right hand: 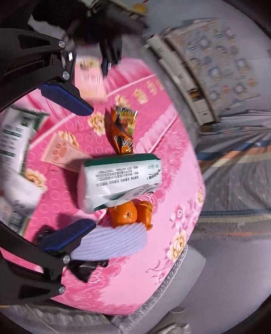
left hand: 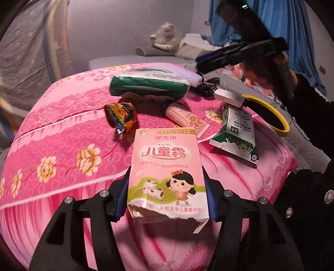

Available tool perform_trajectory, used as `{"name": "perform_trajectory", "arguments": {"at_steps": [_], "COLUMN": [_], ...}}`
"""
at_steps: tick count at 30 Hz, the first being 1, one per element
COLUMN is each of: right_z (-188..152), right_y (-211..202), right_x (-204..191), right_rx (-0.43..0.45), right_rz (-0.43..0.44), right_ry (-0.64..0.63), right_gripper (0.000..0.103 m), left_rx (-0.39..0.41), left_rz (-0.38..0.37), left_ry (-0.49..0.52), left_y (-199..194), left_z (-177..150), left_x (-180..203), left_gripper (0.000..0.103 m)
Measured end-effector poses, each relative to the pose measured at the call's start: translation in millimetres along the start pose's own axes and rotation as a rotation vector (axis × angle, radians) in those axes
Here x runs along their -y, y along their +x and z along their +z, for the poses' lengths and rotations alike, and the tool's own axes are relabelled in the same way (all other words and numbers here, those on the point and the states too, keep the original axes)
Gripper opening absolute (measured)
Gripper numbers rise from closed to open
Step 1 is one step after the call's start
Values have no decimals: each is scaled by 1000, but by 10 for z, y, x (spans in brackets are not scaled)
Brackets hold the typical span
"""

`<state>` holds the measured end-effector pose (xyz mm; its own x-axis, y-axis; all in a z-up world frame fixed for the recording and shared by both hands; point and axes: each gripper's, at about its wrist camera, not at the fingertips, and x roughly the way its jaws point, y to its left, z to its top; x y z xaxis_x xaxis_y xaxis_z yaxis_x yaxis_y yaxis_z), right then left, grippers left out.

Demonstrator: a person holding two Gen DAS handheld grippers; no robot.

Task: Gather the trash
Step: 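Grasp the white-green packet with the right gripper while the left gripper holds the cream box, then carry the cream box and white-green packet with both grippers over the yellow bin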

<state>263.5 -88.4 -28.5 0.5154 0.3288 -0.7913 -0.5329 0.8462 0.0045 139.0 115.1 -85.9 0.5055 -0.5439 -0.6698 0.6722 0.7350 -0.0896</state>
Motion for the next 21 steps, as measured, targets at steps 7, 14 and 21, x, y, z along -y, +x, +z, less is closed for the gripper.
{"name": "perform_trajectory", "arguments": {"at_steps": [7,14,21], "right_z": [159,259,228], "right_y": [600,955,557], "right_x": [-149,23,139], "right_rx": [-131,-207,-117], "right_rz": [-211,-251,-129], "right_ry": [-128,-69,78], "right_gripper": [95,42,25], "left_rx": [68,101,115], "left_rz": [3,17,106], "left_ry": [-78,-145,-190], "left_y": [-169,-237,-336], "left_z": [-106,-145,-104], "left_x": [-44,-103,-118], "left_gripper": [57,57,58]}}
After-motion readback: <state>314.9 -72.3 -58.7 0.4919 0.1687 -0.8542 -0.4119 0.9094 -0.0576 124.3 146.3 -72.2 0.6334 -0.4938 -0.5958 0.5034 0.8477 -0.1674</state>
